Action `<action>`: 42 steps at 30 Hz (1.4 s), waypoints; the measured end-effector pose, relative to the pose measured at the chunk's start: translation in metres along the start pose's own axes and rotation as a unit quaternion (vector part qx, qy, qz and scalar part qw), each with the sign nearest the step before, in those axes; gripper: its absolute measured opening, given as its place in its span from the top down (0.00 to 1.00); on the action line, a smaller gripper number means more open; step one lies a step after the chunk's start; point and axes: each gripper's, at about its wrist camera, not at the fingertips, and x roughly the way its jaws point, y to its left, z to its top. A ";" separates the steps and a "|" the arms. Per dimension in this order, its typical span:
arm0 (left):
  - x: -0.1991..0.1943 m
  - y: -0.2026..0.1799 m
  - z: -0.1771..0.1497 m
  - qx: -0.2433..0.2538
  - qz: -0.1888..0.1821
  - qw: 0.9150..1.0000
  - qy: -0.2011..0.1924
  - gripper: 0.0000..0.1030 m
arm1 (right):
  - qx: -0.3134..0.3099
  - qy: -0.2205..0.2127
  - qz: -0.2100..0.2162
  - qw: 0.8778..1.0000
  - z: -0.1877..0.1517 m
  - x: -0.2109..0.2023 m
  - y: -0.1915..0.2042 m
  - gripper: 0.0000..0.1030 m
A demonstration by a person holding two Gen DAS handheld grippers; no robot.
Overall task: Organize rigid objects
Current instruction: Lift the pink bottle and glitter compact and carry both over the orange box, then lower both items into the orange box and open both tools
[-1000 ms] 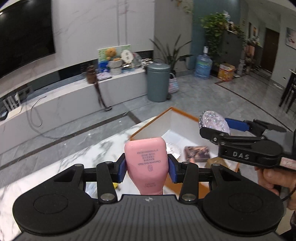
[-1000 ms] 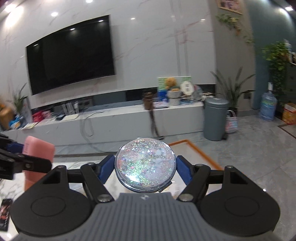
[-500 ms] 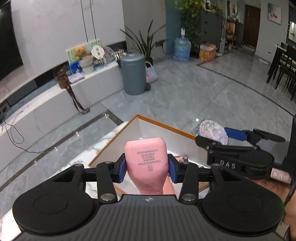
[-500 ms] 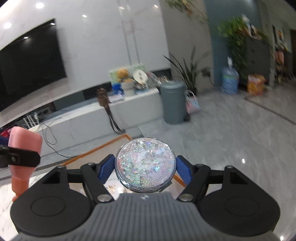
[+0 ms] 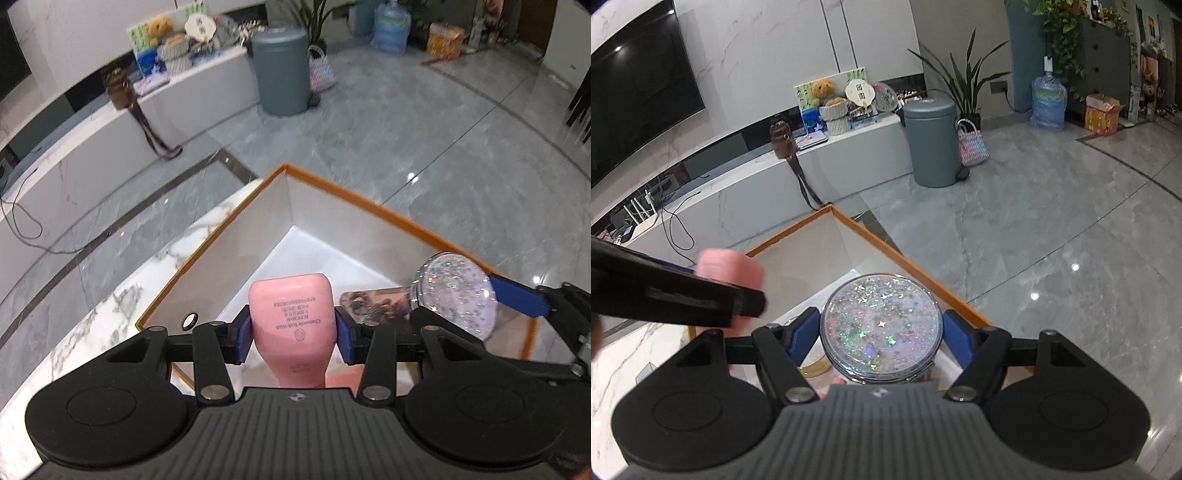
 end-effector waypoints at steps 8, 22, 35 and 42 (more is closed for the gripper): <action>0.035 0.005 0.007 -0.039 0.012 0.998 0.055 0.51 | 0.007 0.030 0.003 1.000 -0.002 0.025 0.001 0.31; 0.076 0.012 -0.001 -0.024 0.044 0.993 0.110 0.50 | -0.026 0.102 -0.042 0.994 -0.008 0.064 0.015 0.31; 0.090 0.024 -0.004 -0.050 0.027 0.991 0.122 0.49 | -0.054 0.129 -0.071 0.988 -0.010 0.077 0.026 0.30; 0.079 0.028 0.000 -0.044 0.036 0.993 0.107 0.42 | -0.044 0.137 -0.075 0.987 -0.008 0.082 0.024 0.30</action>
